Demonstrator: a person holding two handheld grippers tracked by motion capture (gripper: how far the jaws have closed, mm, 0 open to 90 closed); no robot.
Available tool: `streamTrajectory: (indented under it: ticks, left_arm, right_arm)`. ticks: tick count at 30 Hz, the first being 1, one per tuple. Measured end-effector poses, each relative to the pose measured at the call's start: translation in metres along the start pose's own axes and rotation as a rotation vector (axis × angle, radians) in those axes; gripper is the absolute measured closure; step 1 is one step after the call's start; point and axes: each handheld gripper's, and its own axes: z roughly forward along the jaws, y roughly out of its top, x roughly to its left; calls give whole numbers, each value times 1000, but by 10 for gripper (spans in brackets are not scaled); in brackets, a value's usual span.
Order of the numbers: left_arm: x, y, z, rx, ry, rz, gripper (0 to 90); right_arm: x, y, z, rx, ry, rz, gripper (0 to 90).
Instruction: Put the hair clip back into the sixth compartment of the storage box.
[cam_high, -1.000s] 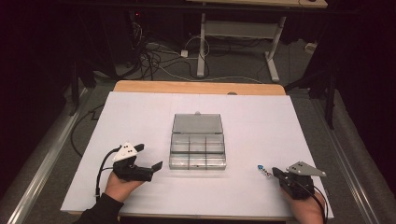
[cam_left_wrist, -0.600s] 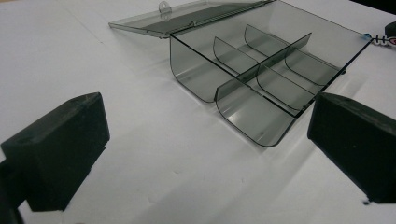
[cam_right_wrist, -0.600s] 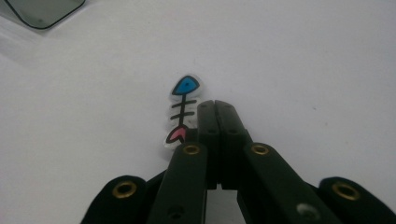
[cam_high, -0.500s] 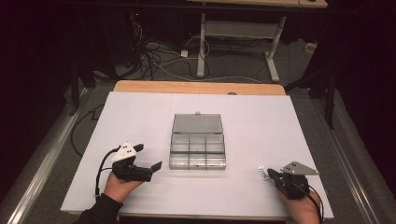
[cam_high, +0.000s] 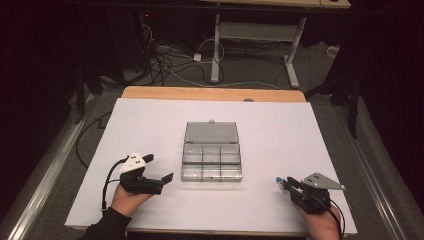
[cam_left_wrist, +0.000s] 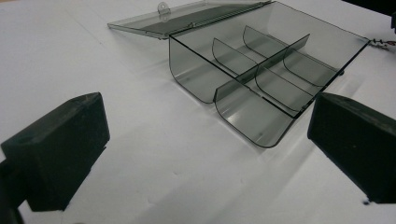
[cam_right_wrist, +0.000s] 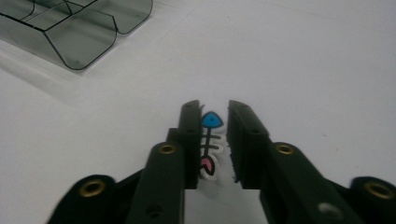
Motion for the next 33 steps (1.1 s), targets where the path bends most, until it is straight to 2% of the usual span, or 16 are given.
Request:
streamTrajectory:
  ticks: [4,14,22,27,33]
  left_arm:
    - [0,0,0,2,0,1,0]
    - [0,0,1,0,-1,1,0]
    - [-1,0,0,2,0,3,0]
    - [-1,-1,-1,-1,2,2,0]
    - [-1,-1,-1,0,3,1,0]
  right_arm:
    - [1,-1,3,-2,3,21,610]
    - [2,-6,18,78,5,20,528]
    - [4,-6,20,91,-18,6,585]
    - [5,-5,22,94,-18,-12,634]
    - [3,-4,23,100,-8,-2,638]
